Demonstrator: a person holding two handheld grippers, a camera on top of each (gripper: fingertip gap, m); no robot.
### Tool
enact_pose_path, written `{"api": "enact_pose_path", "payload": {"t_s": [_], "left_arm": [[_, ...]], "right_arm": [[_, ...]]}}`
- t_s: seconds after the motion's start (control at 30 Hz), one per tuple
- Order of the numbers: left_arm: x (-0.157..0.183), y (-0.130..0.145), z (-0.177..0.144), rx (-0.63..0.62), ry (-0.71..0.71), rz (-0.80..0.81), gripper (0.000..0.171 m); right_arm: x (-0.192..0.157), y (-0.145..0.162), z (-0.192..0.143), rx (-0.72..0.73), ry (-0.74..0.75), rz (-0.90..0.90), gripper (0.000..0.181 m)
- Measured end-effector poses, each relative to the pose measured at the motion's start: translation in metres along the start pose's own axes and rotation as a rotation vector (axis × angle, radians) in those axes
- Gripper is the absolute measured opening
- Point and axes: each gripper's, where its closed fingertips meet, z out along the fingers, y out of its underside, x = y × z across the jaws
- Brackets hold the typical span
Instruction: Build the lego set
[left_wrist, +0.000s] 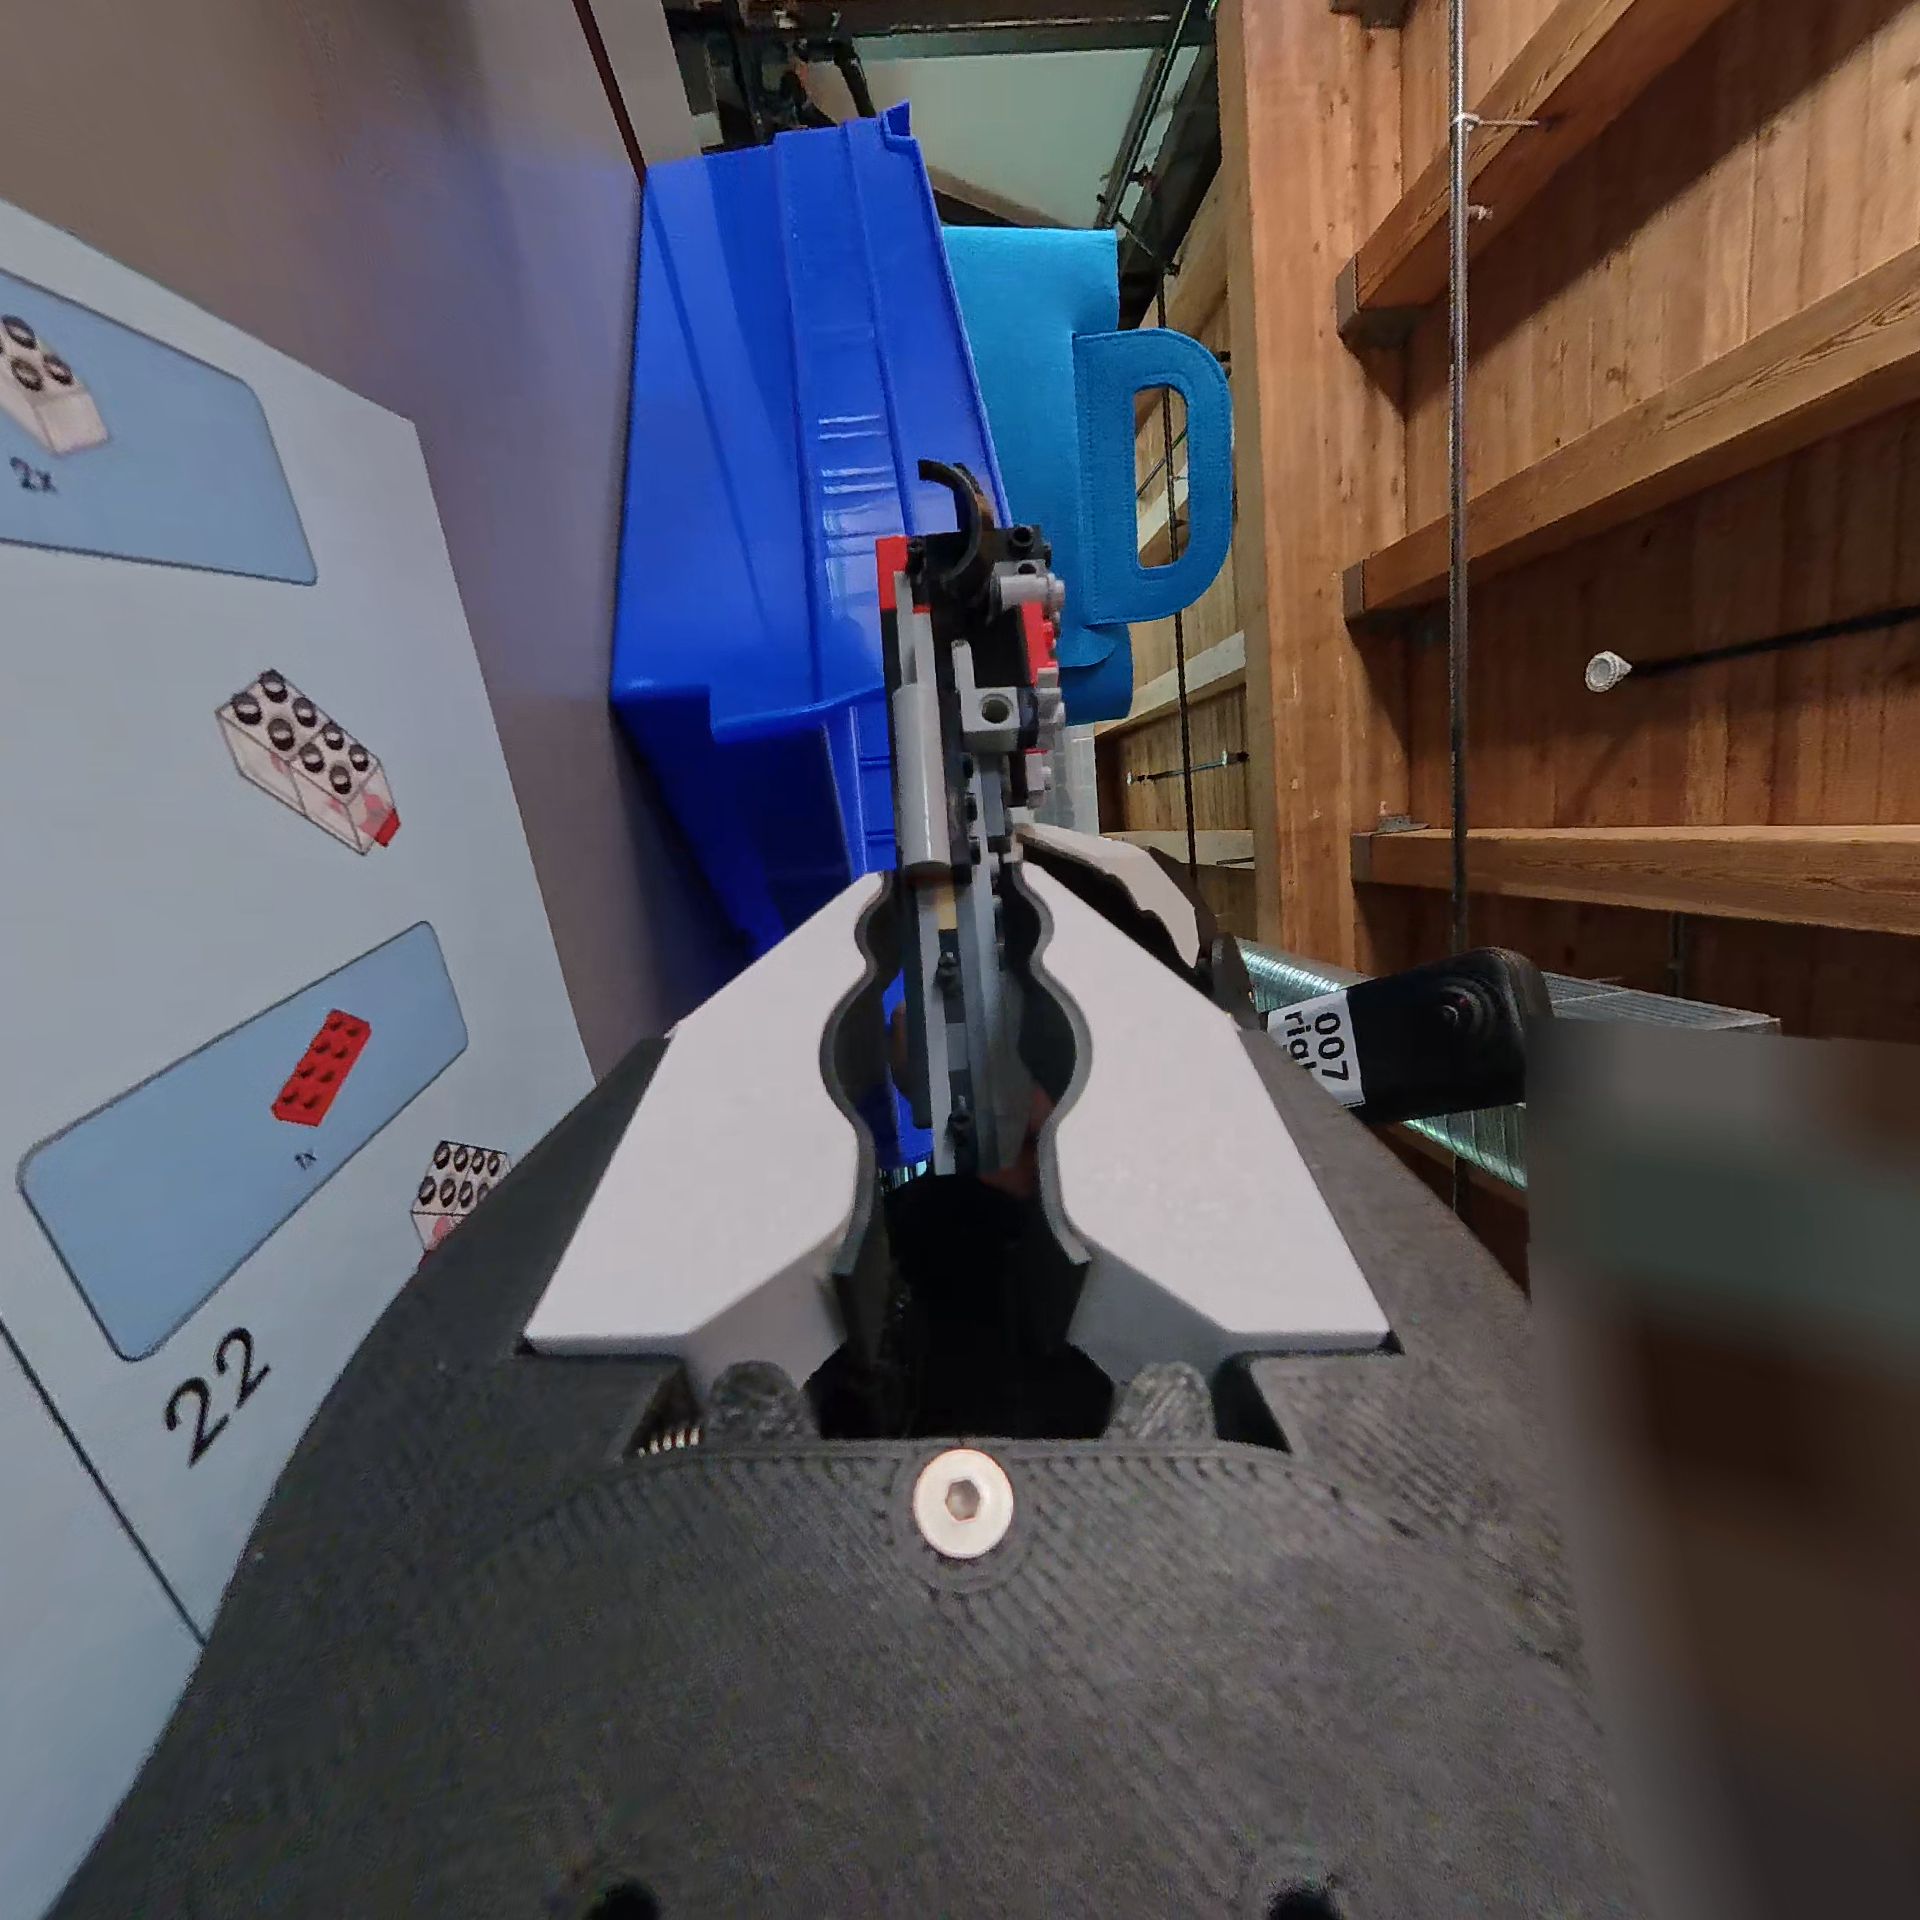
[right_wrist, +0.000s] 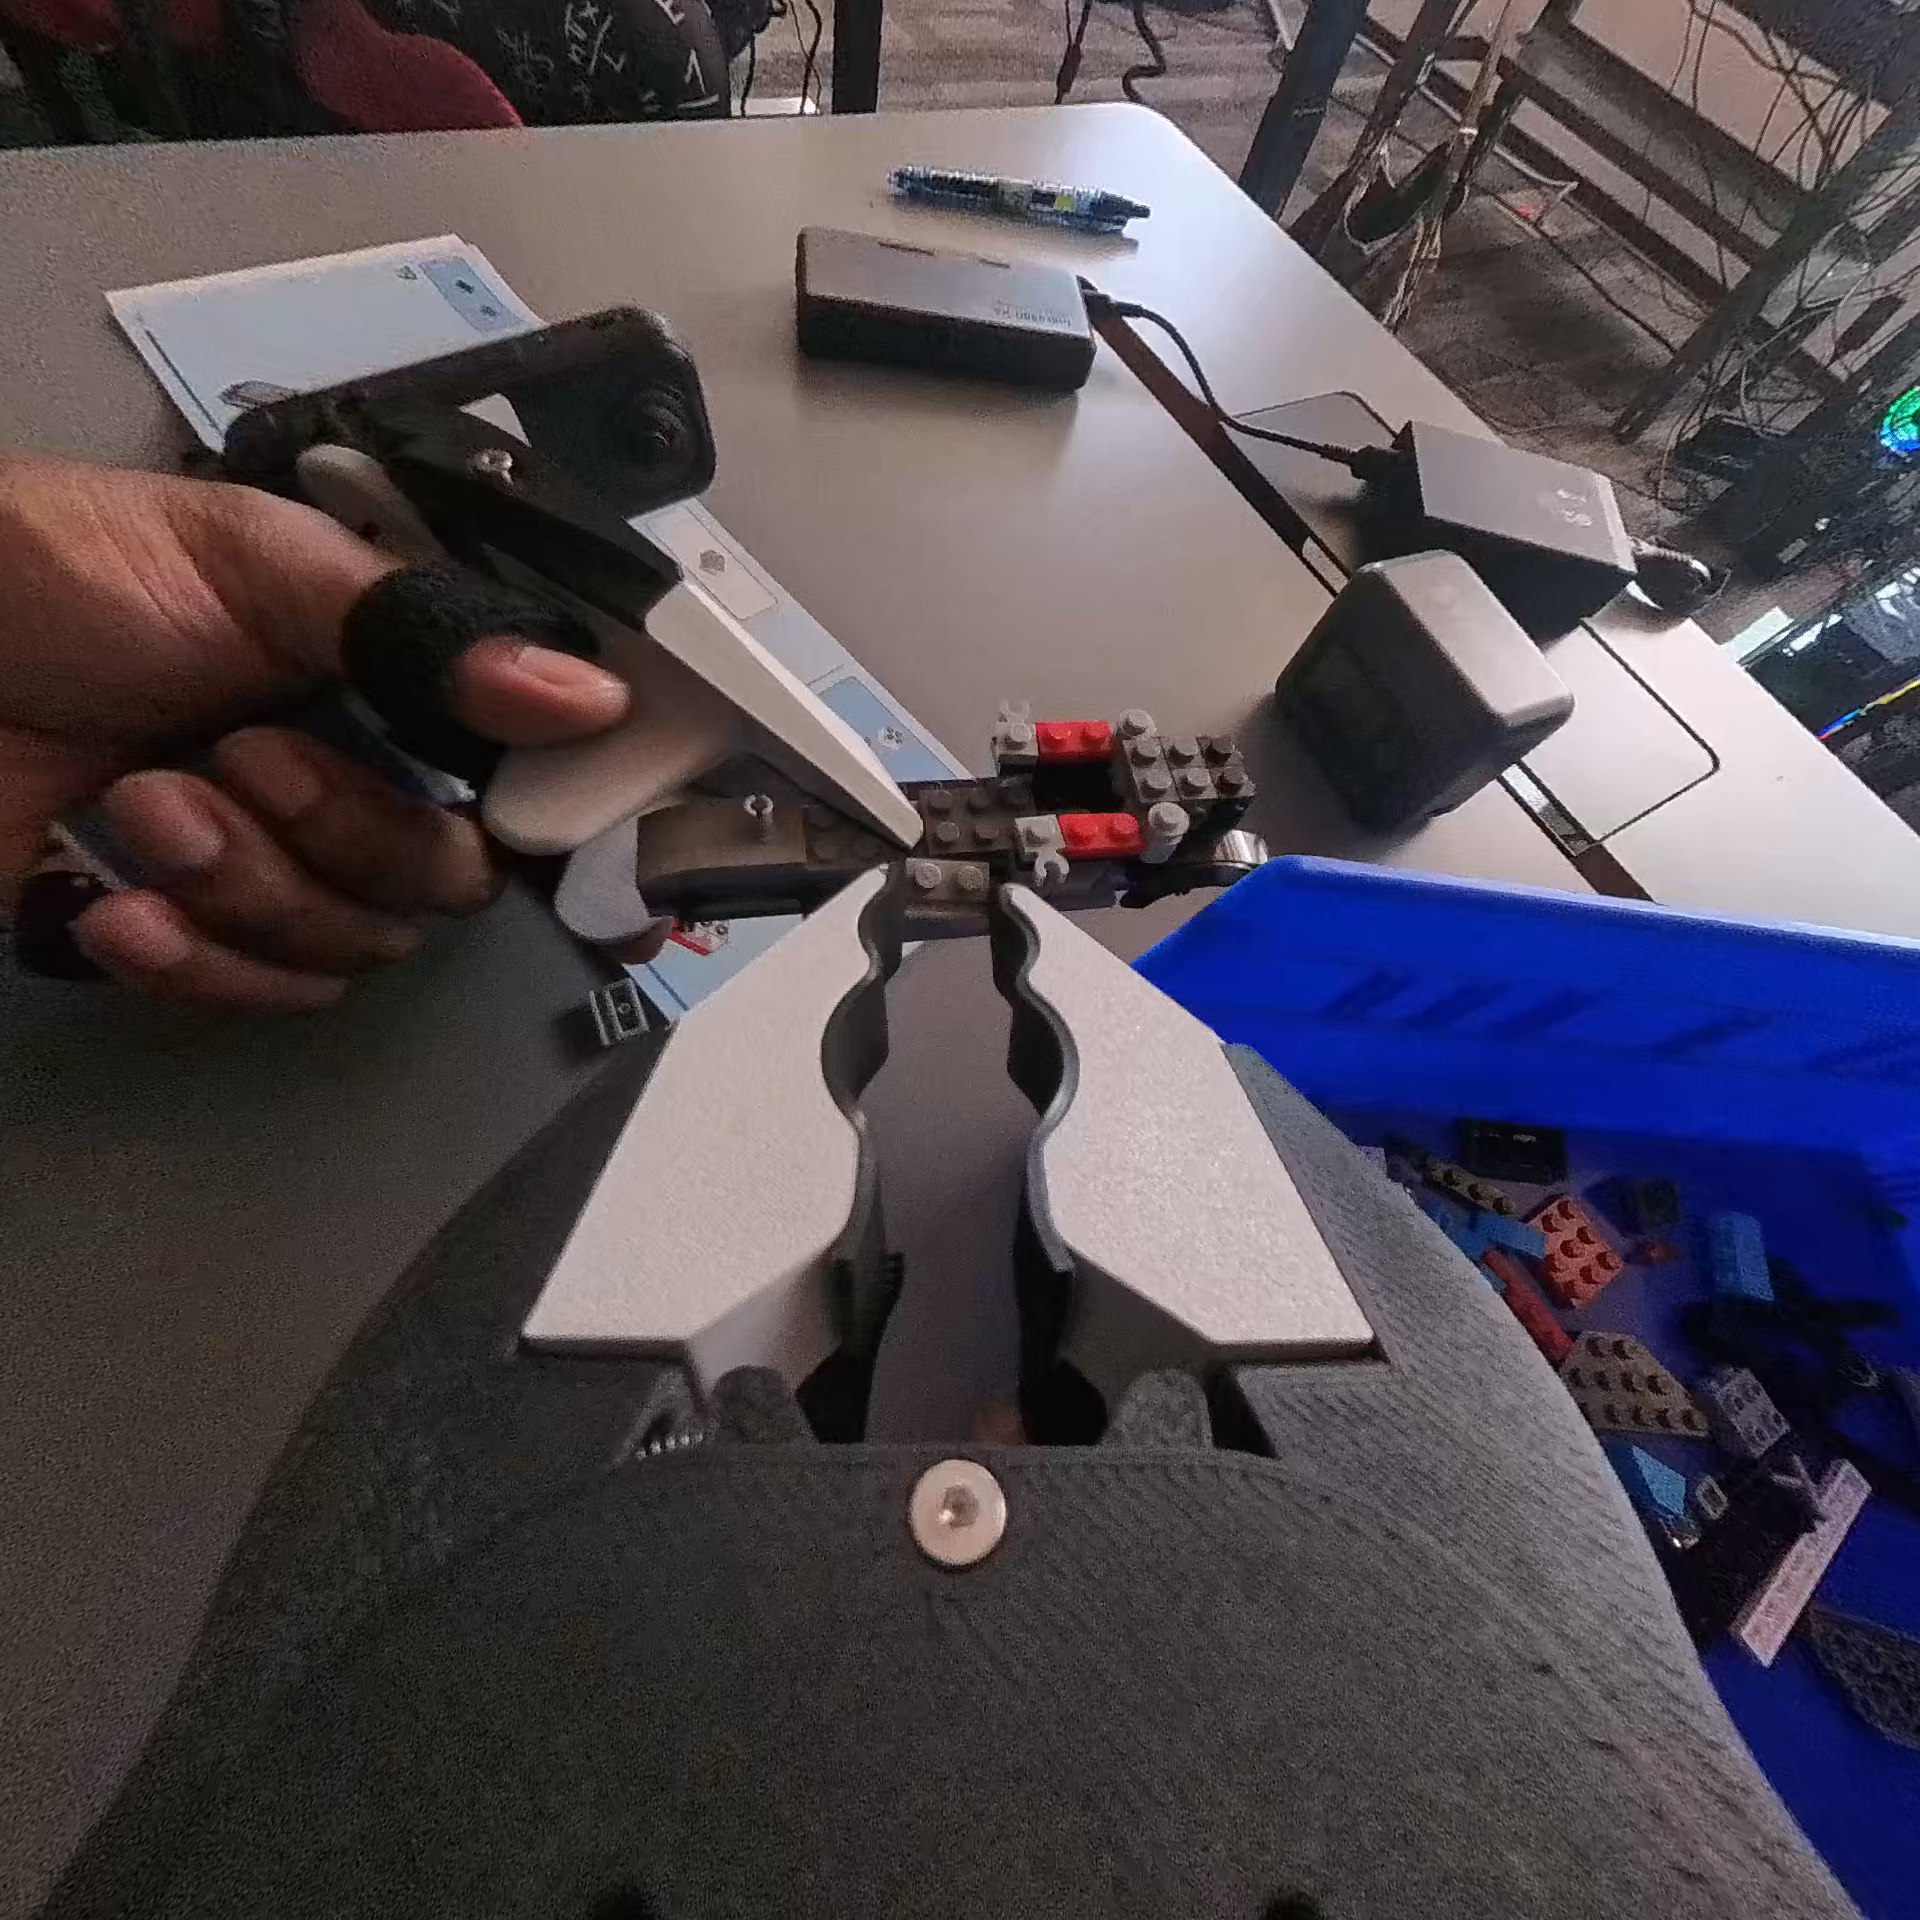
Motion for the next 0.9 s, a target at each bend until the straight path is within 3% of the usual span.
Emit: {"api": "enact_pose_path", "payload": {"t_s": [0.9], "left_arm": [[0.0001,0.0007,0.0001,0.004,0.019,-0.029,0.018]], "right_arm": [[0.0033,0.0008,0.0045,0.011,0.062,0.015,0.018]]}}
